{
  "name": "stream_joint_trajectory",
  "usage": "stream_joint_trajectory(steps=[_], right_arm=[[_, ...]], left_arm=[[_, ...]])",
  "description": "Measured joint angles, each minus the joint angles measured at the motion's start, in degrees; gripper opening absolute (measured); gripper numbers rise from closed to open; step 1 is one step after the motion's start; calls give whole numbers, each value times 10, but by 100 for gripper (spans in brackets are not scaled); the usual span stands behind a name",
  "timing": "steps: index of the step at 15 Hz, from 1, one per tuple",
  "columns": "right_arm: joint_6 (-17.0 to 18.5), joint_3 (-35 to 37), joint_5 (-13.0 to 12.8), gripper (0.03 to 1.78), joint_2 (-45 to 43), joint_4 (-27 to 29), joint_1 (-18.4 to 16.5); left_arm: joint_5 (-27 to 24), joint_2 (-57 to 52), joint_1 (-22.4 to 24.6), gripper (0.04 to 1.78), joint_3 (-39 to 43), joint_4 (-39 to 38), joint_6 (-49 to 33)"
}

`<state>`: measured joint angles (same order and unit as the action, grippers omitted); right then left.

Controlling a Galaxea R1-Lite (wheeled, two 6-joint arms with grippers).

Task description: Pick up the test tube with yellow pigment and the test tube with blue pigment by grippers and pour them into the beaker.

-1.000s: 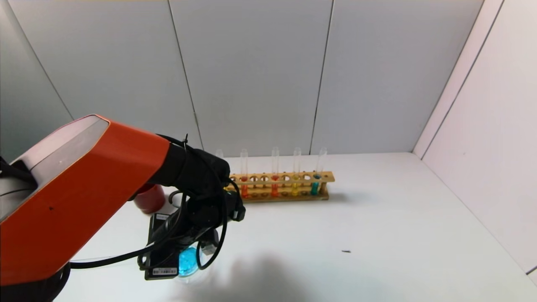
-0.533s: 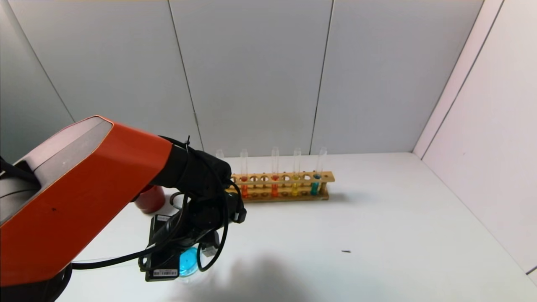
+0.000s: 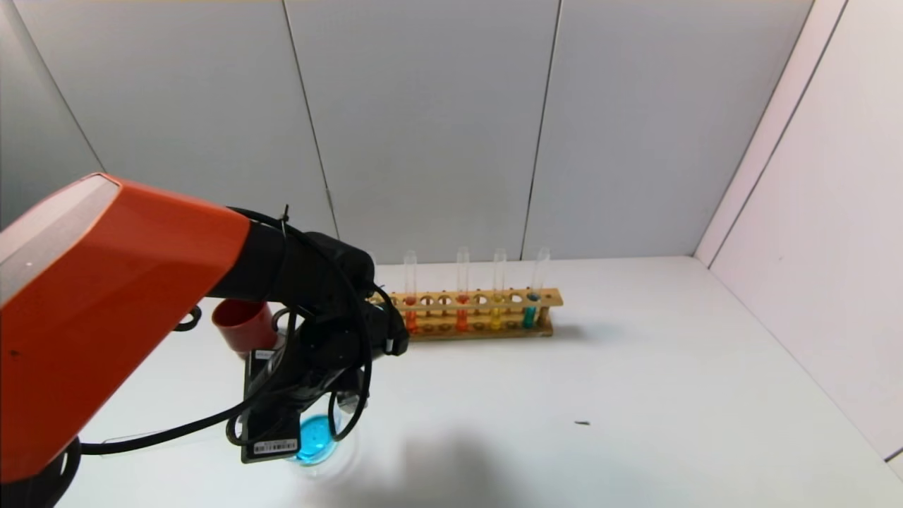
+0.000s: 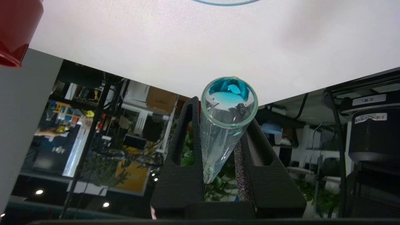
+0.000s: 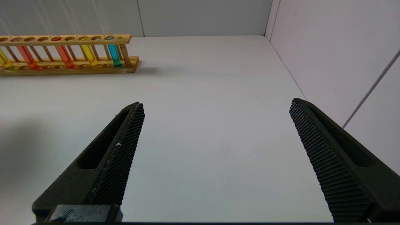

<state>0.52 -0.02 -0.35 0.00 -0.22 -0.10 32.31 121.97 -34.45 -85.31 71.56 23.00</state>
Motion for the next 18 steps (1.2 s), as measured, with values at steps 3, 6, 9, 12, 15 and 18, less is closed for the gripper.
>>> stream_joint_trajectory(steps=[3,6,9,12,15,18], right_arm=[[0,0,0,170,0,0,0],[0,0,0,170,0,0,0],[0,0,0,170,0,0,0],[0,0,0,170,0,0,0],[0,0,0,170,0,0,0],[0,0,0,170,0,0,0]], left_arm=[[-10,-56,9,33,0,0,-3],[-20,-110,26,33,1,0,-38],[-27,-157,52,33,2,-14,-64],[-43,-192,84,33,5,-82,-107],[-66,-210,110,33,7,-142,-164],[-88,-222,136,33,7,-199,-180]])
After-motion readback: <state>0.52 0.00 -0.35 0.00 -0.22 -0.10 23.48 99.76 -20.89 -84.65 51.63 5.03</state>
